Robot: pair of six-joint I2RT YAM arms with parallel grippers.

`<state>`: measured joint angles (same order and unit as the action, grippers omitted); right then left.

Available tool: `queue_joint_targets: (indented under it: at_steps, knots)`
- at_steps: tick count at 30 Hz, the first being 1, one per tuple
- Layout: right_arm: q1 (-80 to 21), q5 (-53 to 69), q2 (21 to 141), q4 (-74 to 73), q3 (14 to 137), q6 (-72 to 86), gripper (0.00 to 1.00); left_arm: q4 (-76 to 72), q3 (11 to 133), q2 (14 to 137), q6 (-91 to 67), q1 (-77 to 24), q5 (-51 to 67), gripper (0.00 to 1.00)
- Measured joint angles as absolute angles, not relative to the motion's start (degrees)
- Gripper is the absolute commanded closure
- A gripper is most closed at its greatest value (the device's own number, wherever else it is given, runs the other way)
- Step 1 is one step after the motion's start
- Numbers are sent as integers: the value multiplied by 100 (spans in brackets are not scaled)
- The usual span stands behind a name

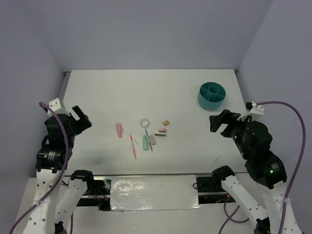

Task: Sort the stationery into containers
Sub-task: Pick up the pen from the center of the board.

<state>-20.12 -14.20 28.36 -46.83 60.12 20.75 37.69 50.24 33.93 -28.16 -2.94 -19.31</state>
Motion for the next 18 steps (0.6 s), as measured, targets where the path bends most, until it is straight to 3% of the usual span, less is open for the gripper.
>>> queue_joint_targets:
  at_steps: [5, 12, 18]
  knots:
    - [-2012, -1197, 2836, -4676, 6047, 2056, 0, 3828, 5024, 3312, -2897, -294, -2071, 1]
    - [-2228, 161, 3262, -4191, 6038, 2412, 0, 3863, 5024, 3234, -2923, -294, -2119, 1]
    - [-5035, -945, 5616, -4029, 6366, 3148, 0, 3951, 5024, 3369, -3070, -266, -2268, 1]
